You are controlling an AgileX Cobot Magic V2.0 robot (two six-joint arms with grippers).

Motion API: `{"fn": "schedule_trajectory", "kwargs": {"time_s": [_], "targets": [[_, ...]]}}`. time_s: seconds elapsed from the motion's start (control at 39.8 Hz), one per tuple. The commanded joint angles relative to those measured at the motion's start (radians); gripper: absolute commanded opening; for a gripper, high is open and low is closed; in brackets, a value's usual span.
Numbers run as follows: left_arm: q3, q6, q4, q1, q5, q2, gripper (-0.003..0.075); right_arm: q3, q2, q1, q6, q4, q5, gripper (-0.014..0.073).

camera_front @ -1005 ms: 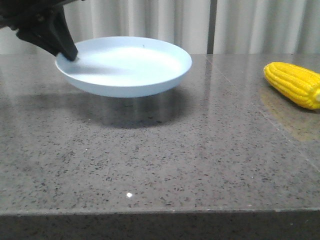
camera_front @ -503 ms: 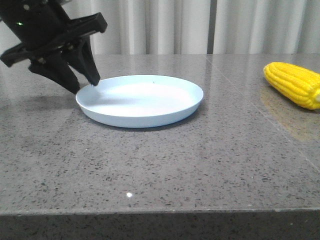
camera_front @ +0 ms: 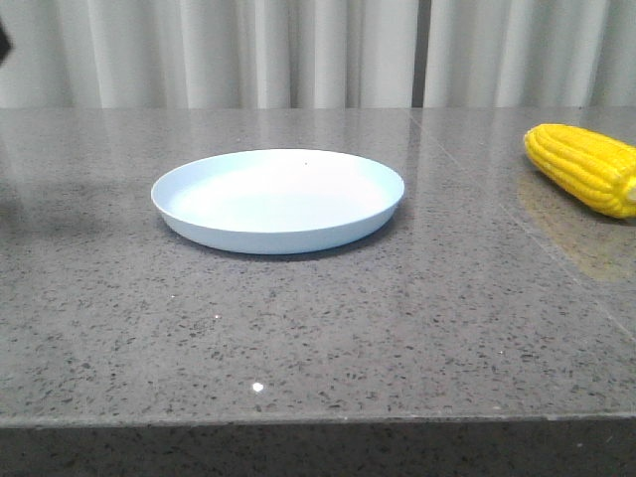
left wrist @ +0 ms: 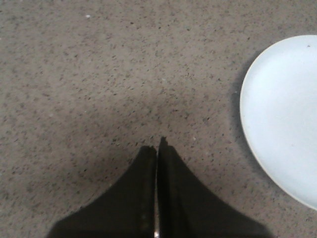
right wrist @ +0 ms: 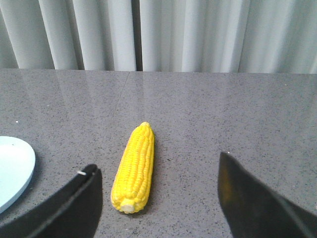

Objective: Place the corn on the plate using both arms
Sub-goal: 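Release the plate and raise the left gripper away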

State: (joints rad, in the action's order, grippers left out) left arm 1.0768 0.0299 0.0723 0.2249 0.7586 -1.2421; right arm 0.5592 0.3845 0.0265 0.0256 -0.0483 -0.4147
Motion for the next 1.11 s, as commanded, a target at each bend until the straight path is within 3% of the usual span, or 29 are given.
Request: {"fn": "schedule_trajectory", "kwargs": {"time_s": [0.0,0.23,0.73,0.9,1.08], "targets": [[-0.068,-0.011,-0.018,-0.011,-0.141,0.138,-0.0020,0.036,0.013,-0.007,-0.003,0.003,0.074,0.0519],[-0.310,-0.005,-0.060,-0.011,-0.339,0.453,-0.0020,0.036,0.013,-0.007,-0.003,0.003,0.074,0.0519],[-0.650,0.051,-0.061,-0.009,-0.343,1.176,-0.0020,0.036,0.013,-0.007,-0.003,0.003,0.081,0.0519],[-0.680,0.051,-0.061,-0.009,-0.346,1.252,-0.0020,0.038,0.034,-0.007,-0.003,0.002,0.085,0.0519],[-0.687,0.051,-0.061,-0.009,-0.345,1.252,-0.0020,0.113,0.241,-0.007,-0.003,0.002,0.051,0.0519]]}}
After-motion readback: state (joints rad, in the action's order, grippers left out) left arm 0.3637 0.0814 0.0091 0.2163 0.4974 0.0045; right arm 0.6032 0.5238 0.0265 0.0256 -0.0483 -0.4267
